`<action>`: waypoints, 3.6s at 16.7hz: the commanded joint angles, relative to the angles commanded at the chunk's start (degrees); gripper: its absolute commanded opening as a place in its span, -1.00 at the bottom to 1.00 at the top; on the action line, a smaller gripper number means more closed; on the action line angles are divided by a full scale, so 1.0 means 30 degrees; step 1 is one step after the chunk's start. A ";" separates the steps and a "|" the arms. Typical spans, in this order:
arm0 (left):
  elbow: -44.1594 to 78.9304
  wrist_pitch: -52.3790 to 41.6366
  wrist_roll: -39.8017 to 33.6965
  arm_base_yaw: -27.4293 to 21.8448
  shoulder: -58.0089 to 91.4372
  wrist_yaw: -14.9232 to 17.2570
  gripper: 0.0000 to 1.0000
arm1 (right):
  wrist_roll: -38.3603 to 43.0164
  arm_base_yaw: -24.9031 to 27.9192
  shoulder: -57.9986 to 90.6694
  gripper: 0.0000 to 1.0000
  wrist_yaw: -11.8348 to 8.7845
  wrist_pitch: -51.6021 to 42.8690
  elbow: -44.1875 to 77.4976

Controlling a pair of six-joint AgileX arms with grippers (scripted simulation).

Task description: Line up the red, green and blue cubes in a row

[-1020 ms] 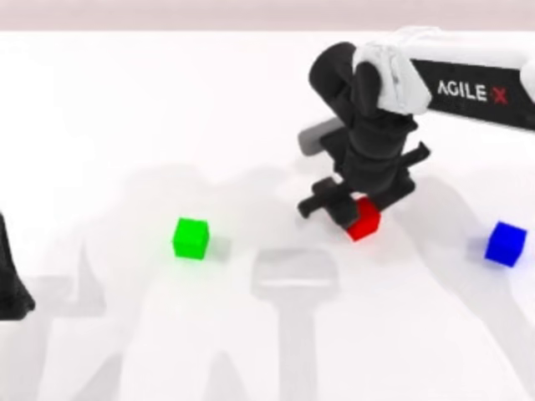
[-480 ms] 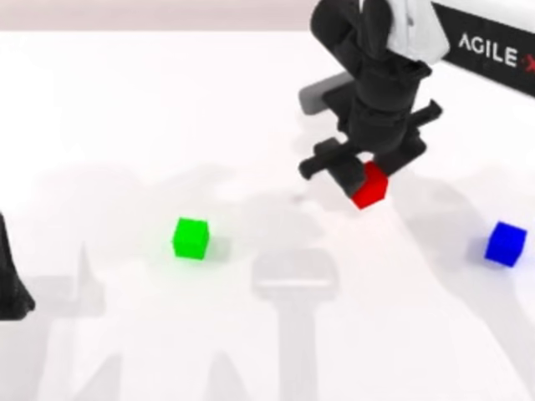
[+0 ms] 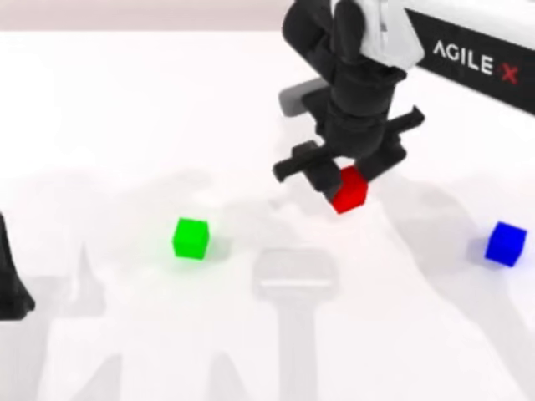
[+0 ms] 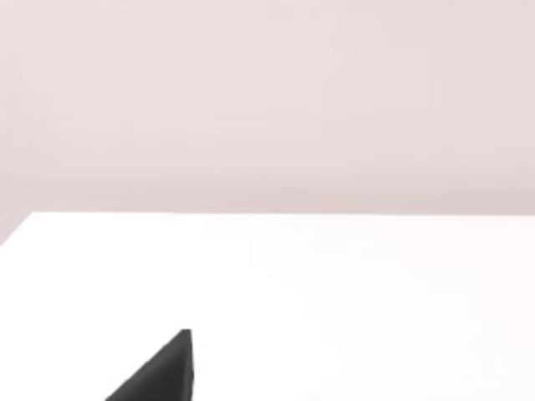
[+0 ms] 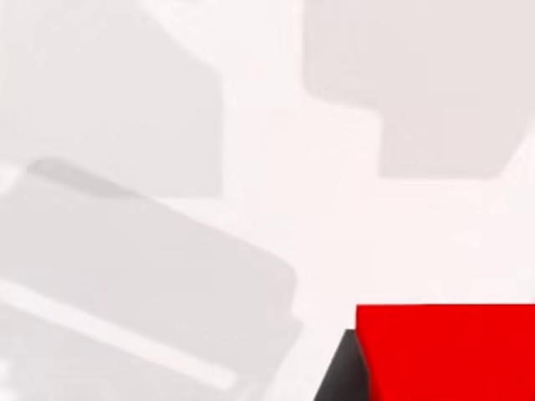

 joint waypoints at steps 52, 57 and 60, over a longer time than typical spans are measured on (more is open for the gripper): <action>0.0000 0.0000 0.0000 0.0000 0.0000 0.0000 1.00 | 1.5802 0.7132 0.2177 1.00 0.0457 0.2122 -0.0052; 0.0000 0.0000 0.0000 0.0000 0.0000 0.0000 1.00 | 1.5883 0.7137 0.2051 1.00 0.0494 0.0692 0.1302; 0.0000 0.0000 0.0000 0.0000 0.0000 0.0000 1.00 | 1.5889 0.7256 0.1810 1.00 0.0469 -0.1676 0.3215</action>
